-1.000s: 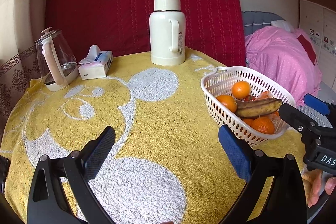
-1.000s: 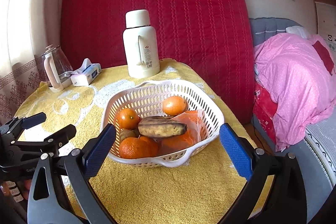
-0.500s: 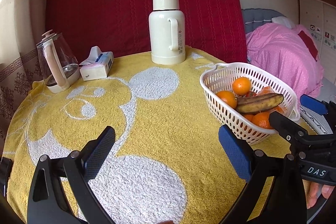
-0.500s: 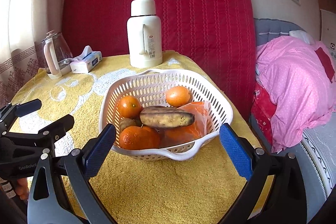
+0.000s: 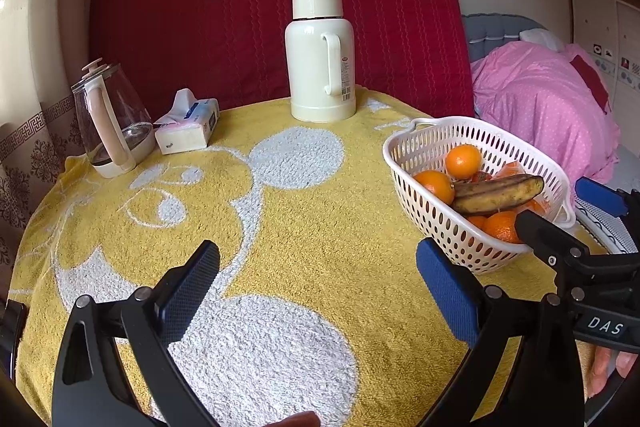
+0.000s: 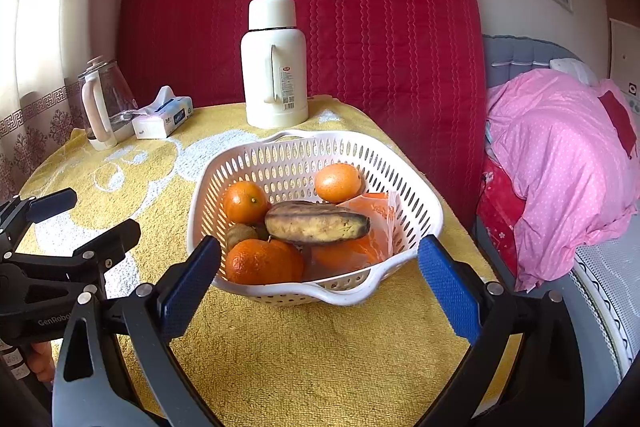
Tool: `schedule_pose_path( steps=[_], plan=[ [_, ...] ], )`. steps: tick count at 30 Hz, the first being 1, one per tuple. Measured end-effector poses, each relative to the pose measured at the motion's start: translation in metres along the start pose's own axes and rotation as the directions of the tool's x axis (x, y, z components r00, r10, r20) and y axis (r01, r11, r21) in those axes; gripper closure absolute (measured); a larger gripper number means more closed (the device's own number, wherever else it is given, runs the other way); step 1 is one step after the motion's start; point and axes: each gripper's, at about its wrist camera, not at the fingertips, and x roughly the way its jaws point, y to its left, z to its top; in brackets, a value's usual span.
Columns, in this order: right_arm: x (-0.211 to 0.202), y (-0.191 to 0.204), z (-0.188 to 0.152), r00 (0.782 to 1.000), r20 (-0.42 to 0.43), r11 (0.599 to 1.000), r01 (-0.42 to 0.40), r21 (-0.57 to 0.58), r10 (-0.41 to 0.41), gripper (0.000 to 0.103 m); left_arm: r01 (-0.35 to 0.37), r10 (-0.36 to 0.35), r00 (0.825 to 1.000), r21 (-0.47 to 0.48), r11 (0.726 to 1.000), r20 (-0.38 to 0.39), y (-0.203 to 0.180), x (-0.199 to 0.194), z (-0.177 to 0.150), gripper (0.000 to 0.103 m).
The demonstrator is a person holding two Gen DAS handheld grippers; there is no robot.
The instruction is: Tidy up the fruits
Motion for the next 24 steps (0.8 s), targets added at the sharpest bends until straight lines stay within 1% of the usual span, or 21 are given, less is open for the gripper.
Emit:
schedule_pose_path(
  steps=[20,24],
  plan=[
    [0.0027,-0.0014,-0.0017,1.0,-0.005,1.0,0.004,0.0,-0.004,0.003,-0.018,0.018,1.0,0.019,1.0,-0.002,-0.002,0.002,-0.0008,0.005],
    [0.0027,-0.0014,-0.0016,1.0,-0.005,1.0,0.005,0.001,-0.005,0.003,-0.032,0.031,0.999,0.038,0.999,0.011,-0.0047,0.0007,-0.0019,0.005]
  ],
)
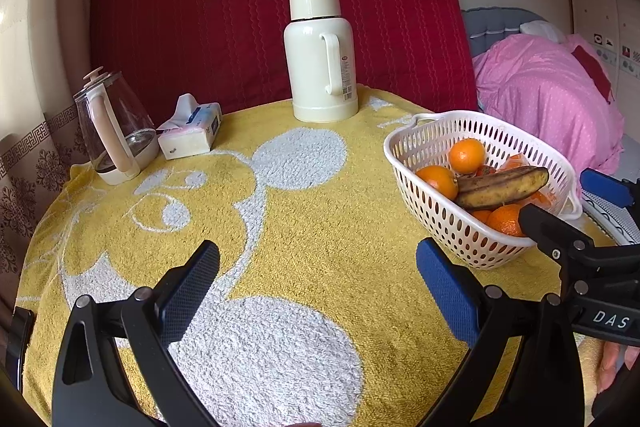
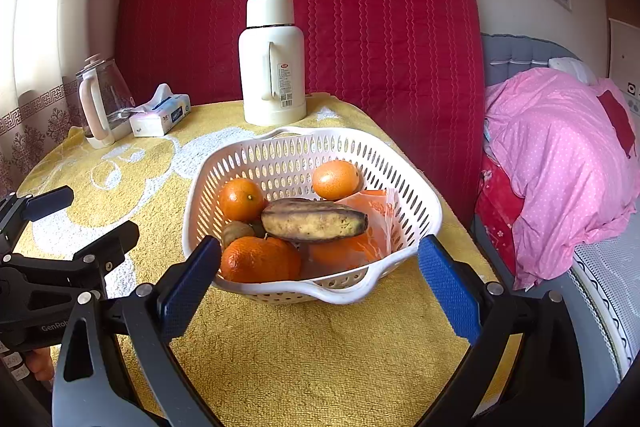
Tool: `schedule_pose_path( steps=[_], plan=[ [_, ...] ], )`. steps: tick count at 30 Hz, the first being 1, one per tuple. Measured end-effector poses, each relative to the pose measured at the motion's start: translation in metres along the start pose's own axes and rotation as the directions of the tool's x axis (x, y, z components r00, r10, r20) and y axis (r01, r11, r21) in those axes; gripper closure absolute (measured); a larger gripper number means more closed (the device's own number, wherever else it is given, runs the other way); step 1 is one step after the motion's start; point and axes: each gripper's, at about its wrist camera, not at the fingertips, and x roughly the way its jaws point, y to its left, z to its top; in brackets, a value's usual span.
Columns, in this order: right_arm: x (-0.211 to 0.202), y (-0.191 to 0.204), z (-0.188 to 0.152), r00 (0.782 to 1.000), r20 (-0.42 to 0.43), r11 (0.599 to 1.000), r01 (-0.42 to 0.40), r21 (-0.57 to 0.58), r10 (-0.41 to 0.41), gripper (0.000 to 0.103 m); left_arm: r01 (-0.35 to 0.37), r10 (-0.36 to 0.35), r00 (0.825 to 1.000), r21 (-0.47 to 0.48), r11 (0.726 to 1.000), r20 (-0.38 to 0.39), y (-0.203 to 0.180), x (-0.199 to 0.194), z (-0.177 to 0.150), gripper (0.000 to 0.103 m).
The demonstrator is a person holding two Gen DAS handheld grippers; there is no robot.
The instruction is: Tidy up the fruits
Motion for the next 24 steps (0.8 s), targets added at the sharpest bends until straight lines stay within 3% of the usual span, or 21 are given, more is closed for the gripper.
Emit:
schedule_pose_path(
  steps=[14,24],
  plan=[
    [-0.002,-0.002,-0.001,1.0,0.006,1.0,0.01,0.004,-0.01,0.003,-0.04,0.039,0.999,0.036,0.999,0.034,-0.005,-0.007,0.0,0.005],
    [-0.011,0.001,-0.001,0.999,0.017,0.999,0.034,-0.007,-0.034,0.003,-0.037,0.037,0.999,-0.021,0.999,-0.005,0.013,-0.01,-0.004,0.005]
  ],
)
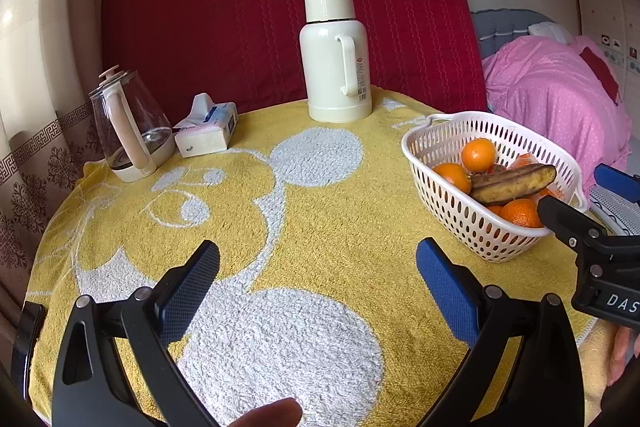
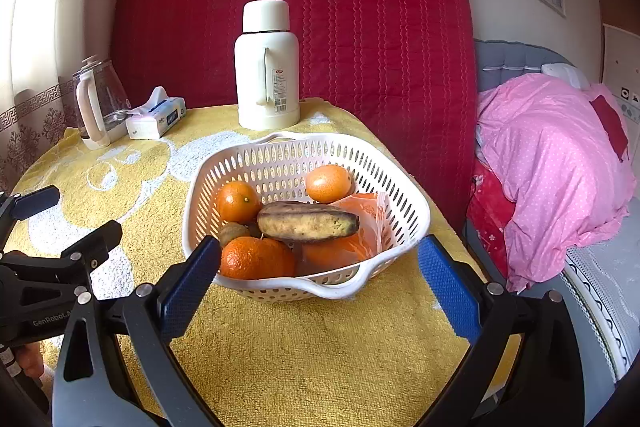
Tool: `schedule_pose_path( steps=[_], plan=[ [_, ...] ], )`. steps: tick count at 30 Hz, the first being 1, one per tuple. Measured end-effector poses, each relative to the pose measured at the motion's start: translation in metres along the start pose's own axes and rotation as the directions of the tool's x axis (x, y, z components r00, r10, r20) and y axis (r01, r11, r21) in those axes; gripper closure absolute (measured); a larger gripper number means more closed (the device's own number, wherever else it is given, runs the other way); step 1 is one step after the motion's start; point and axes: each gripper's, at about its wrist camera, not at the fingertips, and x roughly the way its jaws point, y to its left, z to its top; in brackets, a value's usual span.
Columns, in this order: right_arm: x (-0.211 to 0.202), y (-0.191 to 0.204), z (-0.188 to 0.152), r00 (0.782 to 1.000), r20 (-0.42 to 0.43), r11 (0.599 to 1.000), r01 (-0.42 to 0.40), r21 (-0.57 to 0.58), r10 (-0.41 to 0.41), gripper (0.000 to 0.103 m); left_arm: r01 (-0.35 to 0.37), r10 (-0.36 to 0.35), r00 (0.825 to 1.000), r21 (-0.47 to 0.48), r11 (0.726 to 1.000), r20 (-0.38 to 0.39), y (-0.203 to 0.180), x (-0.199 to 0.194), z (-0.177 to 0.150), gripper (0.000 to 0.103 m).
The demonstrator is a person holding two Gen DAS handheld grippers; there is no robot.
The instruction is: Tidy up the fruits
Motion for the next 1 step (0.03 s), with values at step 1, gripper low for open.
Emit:
schedule_pose_path(
  steps=[1],
  plan=[
    [-0.0006,0.0018,0.0,1.0,0.0,1.0,0.001,-0.001,-0.001,0.003,-0.004,0.004,1.0,-0.009,1.0,-0.005,0.0035,-0.0001,-0.0014,0.005]
  ],
)
